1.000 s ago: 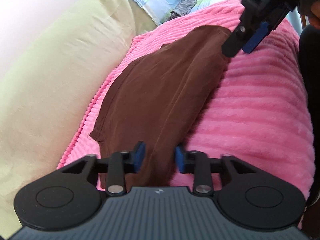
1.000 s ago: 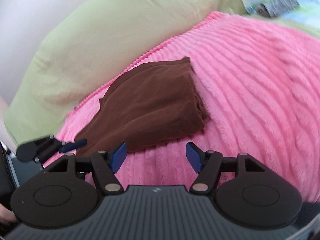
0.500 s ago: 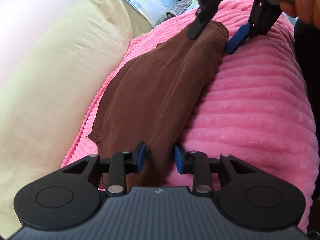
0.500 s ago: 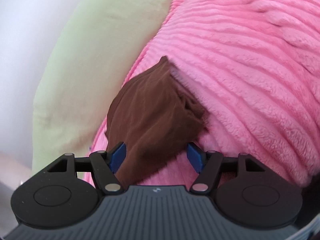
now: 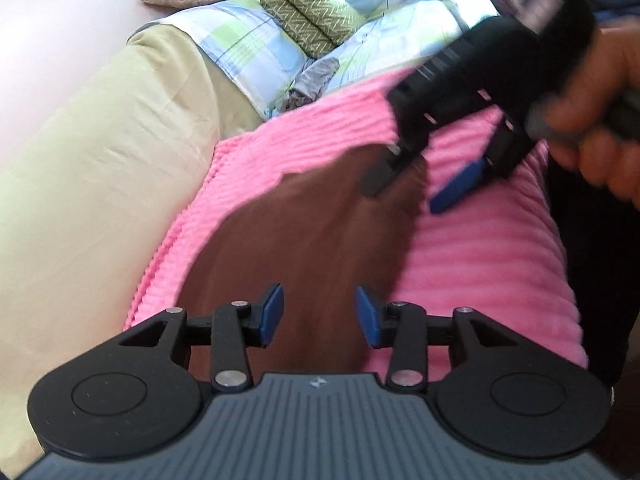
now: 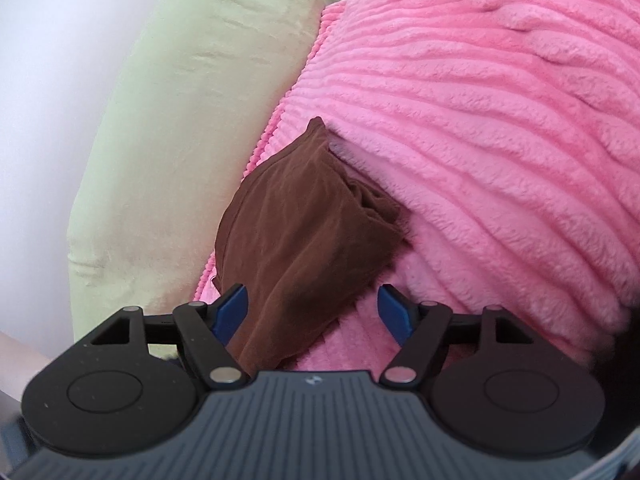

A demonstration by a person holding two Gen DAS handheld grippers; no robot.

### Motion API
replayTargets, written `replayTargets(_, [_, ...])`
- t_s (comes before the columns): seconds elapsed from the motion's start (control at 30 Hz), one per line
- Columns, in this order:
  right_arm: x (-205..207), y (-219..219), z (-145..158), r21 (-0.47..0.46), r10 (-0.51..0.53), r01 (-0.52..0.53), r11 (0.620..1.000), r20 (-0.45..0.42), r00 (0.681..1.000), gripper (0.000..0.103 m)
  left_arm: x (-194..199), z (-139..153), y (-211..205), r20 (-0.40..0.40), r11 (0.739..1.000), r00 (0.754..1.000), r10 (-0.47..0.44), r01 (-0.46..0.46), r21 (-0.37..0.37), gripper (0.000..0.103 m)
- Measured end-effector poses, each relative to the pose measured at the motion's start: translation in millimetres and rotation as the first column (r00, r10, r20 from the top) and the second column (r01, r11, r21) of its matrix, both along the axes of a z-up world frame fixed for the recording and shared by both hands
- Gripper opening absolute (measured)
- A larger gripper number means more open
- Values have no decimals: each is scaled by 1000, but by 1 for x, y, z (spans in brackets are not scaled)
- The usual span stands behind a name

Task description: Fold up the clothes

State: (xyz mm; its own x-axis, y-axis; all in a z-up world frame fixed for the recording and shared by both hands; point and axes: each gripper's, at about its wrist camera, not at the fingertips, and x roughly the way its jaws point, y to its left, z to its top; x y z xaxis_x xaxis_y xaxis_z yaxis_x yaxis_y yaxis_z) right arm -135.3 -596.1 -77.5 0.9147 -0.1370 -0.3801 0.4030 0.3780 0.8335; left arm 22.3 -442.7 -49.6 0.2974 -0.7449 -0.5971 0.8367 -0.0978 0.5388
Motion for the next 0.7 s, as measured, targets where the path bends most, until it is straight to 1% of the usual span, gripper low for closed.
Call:
replayTargets(0.03, [-1, 0, 0, -1, -2, 2, 1000, 3, 1000, 70, 13, 9, -10, -19, 1000, 1000, -21, 22, 3, 56])
replayTargets(0.07, [1, -2, -1, 1, -15, 15, 1000, 13, 1000, 70, 23, 14, -17, -35, 999, 999, -37, 37, 8, 56])
replayTargets(0.13, [6, -6, -4, 4, -40, 40, 999, 33, 999, 70, 43, 20, -36, -71, 998, 996, -60, 61, 20, 57])
replayTargets(0.23, [8, -9, -7, -1, -58, 58, 998, 55, 997, 70, 82, 26, -78, -158, 995, 983, -92, 97, 28, 57])
replayTargets(0.3, [10, -10, -8, -9, -57, 57, 998, 58, 997, 71, 107, 25, -103, -211, 994, 974, -89, 100, 44, 57])
replayTargets(0.37, [12, -10, -7, -29, -46, 48, 998, 60, 997, 71, 131, 19, -127, -255, 992, 964, -72, 96, 82, 57])
replayTargets(0.43, [11, -11, -9, -28, -42, 44, 999, 65, 997, 70, 149, 9, -145, -270, 987, 961, -57, 95, 131, 57])
replayTargets(0.47, [9, -13, -9, -28, -35, 37, 999, 69, 997, 66, 157, 3, -153, -282, 983, 958, -54, 101, 153, 59])
replayTargets(0.5, [8, -14, -10, -27, -34, 36, 999, 69, 997, 59, 160, -1, -155, -295, 981, 954, -55, 107, 163, 60])
replayTargets(0.53, [6, -16, -11, -22, -32, 34, 999, 66, 997, 57, 162, -5, -157, -302, 979, 951, -57, 113, 172, 61])
replayTargets(0.57, [4, -19, -13, -16, -31, 32, 999, 63, 998, 51, 164, -11, -159, -307, 976, 950, -58, 118, 180, 62])
replayTargets(0.6, [1, -22, -13, -19, -32, 33, 999, 59, 998, 44, 164, -14, -158, -307, 976, 950, -56, 117, 184, 62])
replayTargets(0.63, [-1, -23, -13, -29, -37, 38, 999, 54, 998, 41, 164, -18, -157, -306, 978, 951, -46, 106, 181, 64])
replayTargets(0.67, [-4, -25, -13, -39, -42, 43, 998, 49, 998, 35, 164, -21, -157, -303, 980, 952, -34, 91, 178, 67])
replayTargets(0.7, [-5, -27, -13, -45, -46, 48, 998, 44, 998, 31, 163, -25, -158, -300, 982, 954, -22, 77, 175, 67])
